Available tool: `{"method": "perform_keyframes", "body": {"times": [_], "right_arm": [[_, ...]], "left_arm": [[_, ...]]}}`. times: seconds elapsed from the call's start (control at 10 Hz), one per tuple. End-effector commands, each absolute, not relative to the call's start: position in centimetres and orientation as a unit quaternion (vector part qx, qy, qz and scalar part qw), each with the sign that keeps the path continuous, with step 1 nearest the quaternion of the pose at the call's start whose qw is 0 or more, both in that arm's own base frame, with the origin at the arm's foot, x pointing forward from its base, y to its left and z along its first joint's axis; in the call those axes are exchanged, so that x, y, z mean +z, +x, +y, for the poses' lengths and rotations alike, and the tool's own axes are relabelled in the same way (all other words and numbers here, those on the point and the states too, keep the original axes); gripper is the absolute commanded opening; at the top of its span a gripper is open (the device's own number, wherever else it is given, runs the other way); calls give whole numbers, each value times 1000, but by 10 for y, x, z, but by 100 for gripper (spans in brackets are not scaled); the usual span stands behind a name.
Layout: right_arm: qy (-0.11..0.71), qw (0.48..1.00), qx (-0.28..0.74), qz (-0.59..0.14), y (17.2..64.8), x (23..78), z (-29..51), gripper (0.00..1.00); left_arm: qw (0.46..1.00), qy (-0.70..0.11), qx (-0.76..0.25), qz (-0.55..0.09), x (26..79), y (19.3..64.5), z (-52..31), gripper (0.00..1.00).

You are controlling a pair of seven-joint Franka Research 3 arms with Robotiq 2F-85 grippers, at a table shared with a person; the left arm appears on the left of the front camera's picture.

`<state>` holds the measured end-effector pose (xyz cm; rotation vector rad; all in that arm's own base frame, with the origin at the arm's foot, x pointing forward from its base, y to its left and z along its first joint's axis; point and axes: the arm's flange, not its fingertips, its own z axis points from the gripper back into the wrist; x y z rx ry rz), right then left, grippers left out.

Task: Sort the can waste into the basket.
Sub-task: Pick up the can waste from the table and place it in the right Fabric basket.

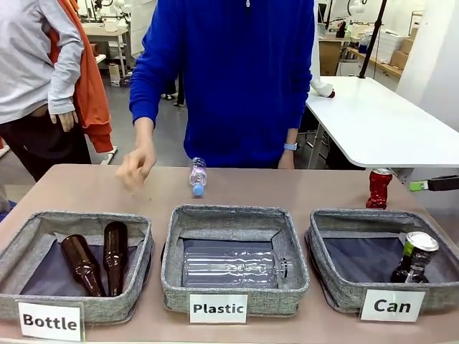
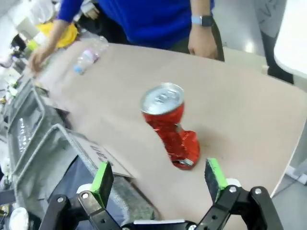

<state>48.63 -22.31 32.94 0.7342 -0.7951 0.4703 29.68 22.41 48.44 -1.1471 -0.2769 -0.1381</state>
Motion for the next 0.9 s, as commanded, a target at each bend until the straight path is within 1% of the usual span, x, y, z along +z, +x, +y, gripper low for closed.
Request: {"method": "perform_keyframes", "body": {"times": [0.0, 0.1, 0.2, 0.4, 0.6, 0.8], "right_arm": [[349, 836, 207, -370, 494, 311, -225, 100], [347, 834, 222, -366, 500, 304, -223, 100], [341, 833, 232, -369, 501, 300, -219, 100], [334, 826, 253, -377, 503, 298, -218, 100], [310, 830, 265, -380, 507, 295, -214, 100], [302, 826, 276, -389, 515, 293, -209, 100]], "left_arm": [[818, -551, -99, -135, 488, 313, 195, 100], [807, -565, -132, -111, 485, 326, 163, 100], [792, -583, -161, -86, 483, 328, 134, 100], [775, -595, -201, -70, 477, 327, 71, 100], [771, -593, -227, -45, 456, 335, 9, 100], [771, -588, -245, 5, 433, 342, -41, 100]]}}
